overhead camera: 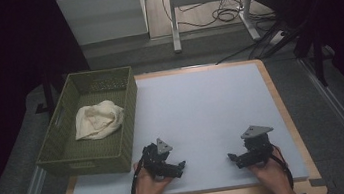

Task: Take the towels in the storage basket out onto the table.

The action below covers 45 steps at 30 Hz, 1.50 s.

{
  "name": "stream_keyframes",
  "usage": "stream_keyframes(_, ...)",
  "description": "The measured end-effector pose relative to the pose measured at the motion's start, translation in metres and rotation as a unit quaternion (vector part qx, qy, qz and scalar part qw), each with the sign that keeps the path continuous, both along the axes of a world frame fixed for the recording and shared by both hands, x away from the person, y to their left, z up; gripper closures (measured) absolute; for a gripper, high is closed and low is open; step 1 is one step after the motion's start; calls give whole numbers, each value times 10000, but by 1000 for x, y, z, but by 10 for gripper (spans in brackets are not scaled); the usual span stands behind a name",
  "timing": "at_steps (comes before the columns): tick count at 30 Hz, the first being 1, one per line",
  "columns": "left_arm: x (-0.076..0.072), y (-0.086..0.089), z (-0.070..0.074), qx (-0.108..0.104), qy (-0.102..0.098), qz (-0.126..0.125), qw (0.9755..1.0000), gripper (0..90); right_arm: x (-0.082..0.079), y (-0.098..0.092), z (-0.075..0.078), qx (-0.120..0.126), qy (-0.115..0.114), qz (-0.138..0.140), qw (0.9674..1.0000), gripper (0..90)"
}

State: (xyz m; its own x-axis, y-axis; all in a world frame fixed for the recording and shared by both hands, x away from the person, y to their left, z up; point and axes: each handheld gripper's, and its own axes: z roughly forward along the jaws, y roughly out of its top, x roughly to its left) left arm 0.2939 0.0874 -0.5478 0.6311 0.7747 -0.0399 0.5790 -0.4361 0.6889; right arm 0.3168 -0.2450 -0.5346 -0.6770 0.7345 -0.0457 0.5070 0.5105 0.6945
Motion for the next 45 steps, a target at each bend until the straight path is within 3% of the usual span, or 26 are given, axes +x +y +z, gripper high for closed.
stream_keyframes(30, 0, 0, 1, -4, 24, -10, 10000, 0, 0, 0, 0, -3, -8, 4, 10000, 0)
stream_keyframes(36, 1, 1, 2, -51, 57, -97, 9999, 12, 0, 0, 0, -3, -10, 4, 10000, 0)
stream_keyframes(38, 2, 1, 4, -177, 120, -154, 9997, 14, 0, 0, 0, -3, -12, 5, 10000, 0)
stream_keyframes(45, 4, -2, 14, -196, 41, -279, 9994, 14, 0, 0, 0, -3, -17, 6, 10000, 0)
